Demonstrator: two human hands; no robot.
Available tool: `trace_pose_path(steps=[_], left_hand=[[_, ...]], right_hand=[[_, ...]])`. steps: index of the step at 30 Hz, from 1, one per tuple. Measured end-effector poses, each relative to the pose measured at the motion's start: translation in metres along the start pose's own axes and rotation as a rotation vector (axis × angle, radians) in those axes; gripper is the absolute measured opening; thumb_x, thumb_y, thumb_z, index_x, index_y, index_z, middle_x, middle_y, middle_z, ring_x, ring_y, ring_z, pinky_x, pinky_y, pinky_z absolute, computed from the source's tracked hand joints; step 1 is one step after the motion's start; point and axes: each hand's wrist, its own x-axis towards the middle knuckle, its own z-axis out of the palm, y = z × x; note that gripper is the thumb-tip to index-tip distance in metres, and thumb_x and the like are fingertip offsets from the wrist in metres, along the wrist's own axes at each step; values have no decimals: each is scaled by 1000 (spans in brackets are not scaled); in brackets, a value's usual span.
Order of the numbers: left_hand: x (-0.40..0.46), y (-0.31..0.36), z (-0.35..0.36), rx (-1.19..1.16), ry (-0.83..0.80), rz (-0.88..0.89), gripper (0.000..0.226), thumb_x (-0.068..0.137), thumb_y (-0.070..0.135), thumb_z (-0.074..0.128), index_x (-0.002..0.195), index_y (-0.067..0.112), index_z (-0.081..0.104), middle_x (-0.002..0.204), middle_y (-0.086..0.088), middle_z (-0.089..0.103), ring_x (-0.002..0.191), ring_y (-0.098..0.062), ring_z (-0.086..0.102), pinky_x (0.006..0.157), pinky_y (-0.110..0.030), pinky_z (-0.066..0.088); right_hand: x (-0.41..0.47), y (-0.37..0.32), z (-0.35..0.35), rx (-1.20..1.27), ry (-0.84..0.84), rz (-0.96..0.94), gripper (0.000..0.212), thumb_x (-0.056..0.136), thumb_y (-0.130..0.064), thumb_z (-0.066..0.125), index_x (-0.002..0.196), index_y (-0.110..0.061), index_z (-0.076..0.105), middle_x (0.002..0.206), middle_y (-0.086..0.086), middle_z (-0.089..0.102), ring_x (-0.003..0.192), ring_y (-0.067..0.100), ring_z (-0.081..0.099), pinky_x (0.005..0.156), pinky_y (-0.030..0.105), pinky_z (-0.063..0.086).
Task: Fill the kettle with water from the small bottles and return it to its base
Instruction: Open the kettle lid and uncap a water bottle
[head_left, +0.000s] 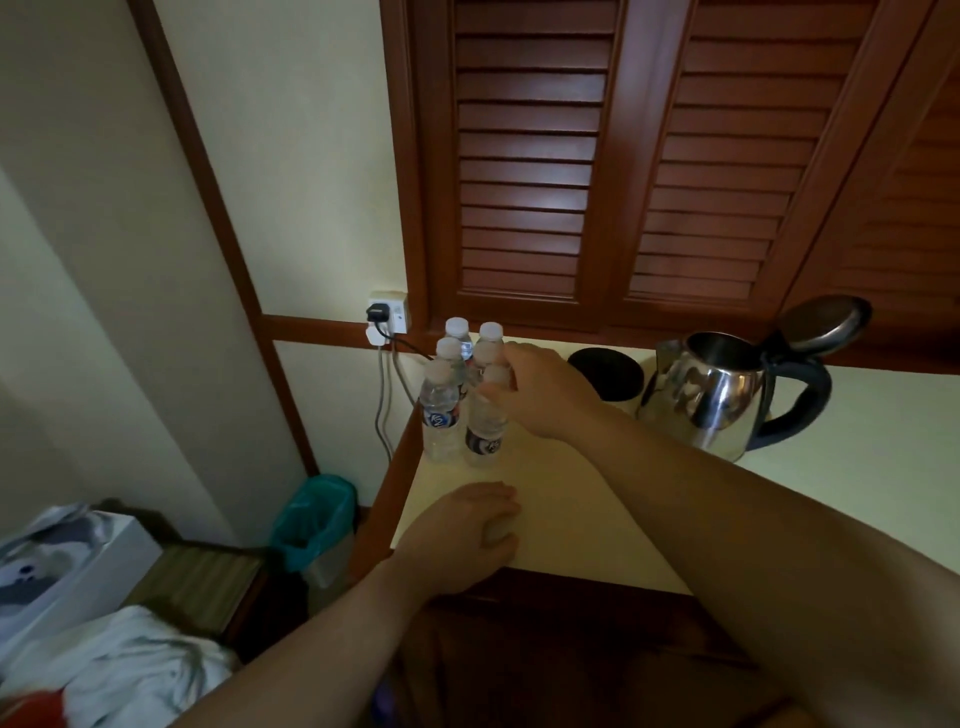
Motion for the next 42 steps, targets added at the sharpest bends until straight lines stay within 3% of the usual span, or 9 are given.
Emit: trace_pose_path(steps=[11,15,18,22,25,28,31,36,42], left_hand=[[45,49,6,-277,158,-265,78,82,48,81,148,28,44,141,11,55,128,-12,55,102,-25,43],[70,65,14,-449,146,-242,66,78,52,84,133,29,55,112,13,67,95,-7,65,77,-22,53],[76,61,19,-421,160,-229,50,78,54,82,118,32,62,101,2,71,89,-18,68,81,-44,57],[77,56,21,-440,130,-198,43,78,51,83,114,36,65,101,6,73,90,-14,69,85,-45,58],[76,55,21,-457,131,-194,46,78,50,83,118,35,66,103,11,74,92,-9,70,87,-44,58],[75,57,23,-440,142,-198,46,80,48,82,120,33,65,104,9,73,92,-10,69,87,-43,58],[74,58,23,-428,139,-192,46,81,49,81,122,35,64,107,12,72,94,-8,68,87,-40,57],[72,54,23,-452,153,-185,46,79,51,82,119,40,64,106,15,73,94,-3,68,88,-37,57],[71,55,24,-446,159,-177,46,82,48,81,123,37,64,105,15,72,94,-4,67,82,-33,56]], right_hand=[[-44,33,-55,-295,-63,68,49,88,-72,58,78,-25,47,81,-1,53,72,18,52,62,37,45],[-54,34,-64,-326,-105,88,55,91,-74,52,78,-20,54,77,0,55,68,16,52,61,36,44],[-57,37,-67,-281,-157,62,48,94,-65,57,80,-19,53,78,1,54,69,16,50,61,36,41],[-54,41,-87,-132,-311,-45,20,96,-41,68,107,-24,70,97,-13,56,85,5,53,76,31,48],[-50,42,-96,-98,-374,-44,36,92,-40,73,127,-36,65,108,-22,54,93,0,56,81,26,50],[-49,42,-86,-147,-232,75,46,84,-63,73,107,-25,61,99,-6,64,87,15,62,74,35,54],[-48,40,-78,-208,-185,56,40,89,-60,70,91,-21,62,90,0,64,82,20,62,70,38,53],[-48,34,-93,-133,-332,-72,27,95,-26,67,121,-24,71,101,-17,58,93,5,58,77,26,48],[-53,39,-79,-145,-206,-12,34,89,-47,74,112,-23,70,102,-6,63,89,10,59,79,37,57]])
